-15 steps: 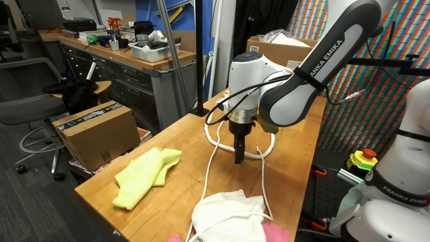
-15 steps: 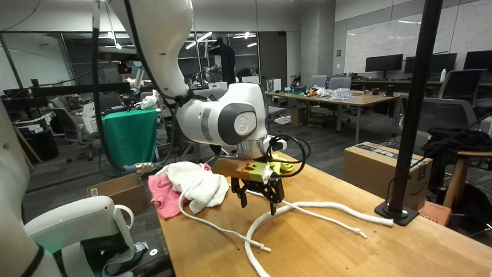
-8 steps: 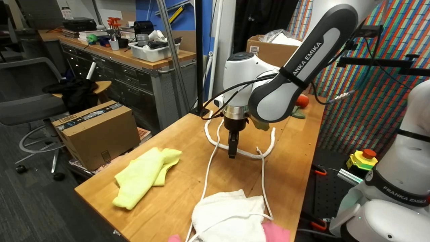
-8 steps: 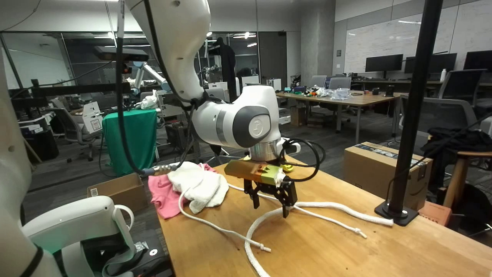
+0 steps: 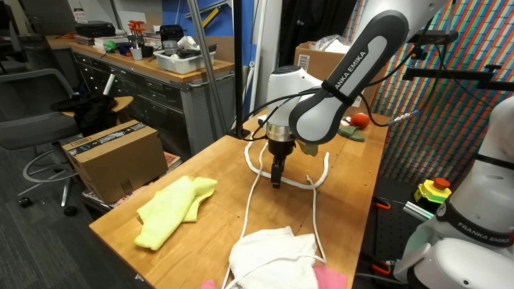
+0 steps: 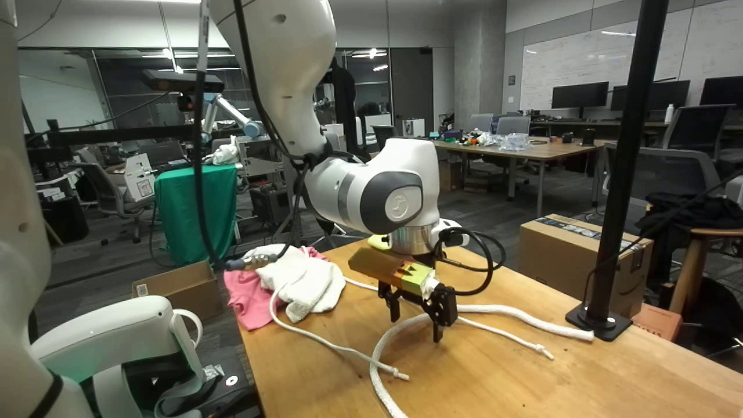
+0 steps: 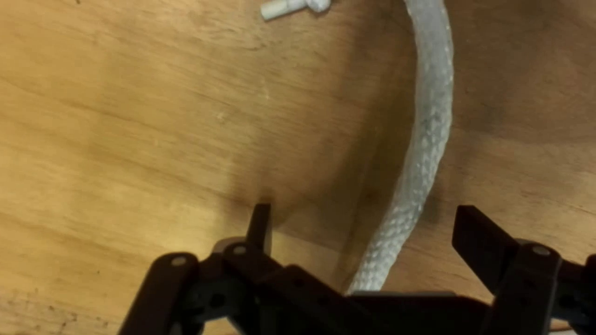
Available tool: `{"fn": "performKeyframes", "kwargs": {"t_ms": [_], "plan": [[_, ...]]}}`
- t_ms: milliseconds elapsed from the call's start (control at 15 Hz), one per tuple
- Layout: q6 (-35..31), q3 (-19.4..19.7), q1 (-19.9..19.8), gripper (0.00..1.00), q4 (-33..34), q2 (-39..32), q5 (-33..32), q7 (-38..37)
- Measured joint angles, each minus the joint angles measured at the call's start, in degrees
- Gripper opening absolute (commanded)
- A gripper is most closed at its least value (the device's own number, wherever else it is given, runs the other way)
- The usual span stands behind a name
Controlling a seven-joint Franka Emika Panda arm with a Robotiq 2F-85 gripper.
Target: Separate all the items on the table.
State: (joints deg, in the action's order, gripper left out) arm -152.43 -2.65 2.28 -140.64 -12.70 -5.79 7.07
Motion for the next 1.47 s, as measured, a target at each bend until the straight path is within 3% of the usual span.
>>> {"fn": "performKeyframes", "kwargs": {"t_ms": [267, 333, 400, 1000, 1133, 1467], "plan": [[0.0, -0.1, -0.3, 1.0, 0.1, -0.9, 1.8, 0.9], [0.0, -0.1, -0.4, 0.75, 0.1, -0.9, 2.1, 1.0], [0.0, -0.1, -0.5, 0.74, 0.1, -1.0, 2.3, 1.1], [0.2, -0.3, -0.8, 0.08, 1.1, -0.3, 4.5, 2.1], [0.2, -0.3, -1.0, 0.04, 1.2, -0.2, 4.6, 2.2], [0.3, -0.3, -1.3, 0.07, 1.4, -0.1, 4.6, 2.6]]}}
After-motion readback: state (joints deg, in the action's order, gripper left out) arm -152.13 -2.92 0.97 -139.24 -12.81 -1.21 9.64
